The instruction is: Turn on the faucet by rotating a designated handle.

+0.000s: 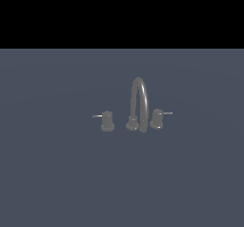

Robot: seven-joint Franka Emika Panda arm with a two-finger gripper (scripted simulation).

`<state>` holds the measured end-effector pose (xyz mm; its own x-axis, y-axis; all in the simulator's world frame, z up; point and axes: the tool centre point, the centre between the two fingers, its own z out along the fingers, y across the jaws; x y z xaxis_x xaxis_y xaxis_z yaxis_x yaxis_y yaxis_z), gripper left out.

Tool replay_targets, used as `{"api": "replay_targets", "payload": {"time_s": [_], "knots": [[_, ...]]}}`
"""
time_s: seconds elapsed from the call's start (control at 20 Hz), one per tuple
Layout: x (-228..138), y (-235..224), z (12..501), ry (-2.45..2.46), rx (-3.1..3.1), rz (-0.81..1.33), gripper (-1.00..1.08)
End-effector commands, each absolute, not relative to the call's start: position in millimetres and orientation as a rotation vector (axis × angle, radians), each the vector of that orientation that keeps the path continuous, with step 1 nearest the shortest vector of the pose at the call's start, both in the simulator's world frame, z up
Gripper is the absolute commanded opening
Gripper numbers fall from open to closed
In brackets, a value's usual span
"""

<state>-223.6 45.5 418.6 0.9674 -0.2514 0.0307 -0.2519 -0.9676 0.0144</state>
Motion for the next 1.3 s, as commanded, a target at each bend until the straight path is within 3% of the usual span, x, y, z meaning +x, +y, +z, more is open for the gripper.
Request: {"api": "replay_targets", "payload": {"time_s": [0.0,1.25], "knots": [[-216,54,402,-0.484,3.087,0.043,-1.00],[-119,107,247,-1.284,2.866,0.020,-1.00]]}}
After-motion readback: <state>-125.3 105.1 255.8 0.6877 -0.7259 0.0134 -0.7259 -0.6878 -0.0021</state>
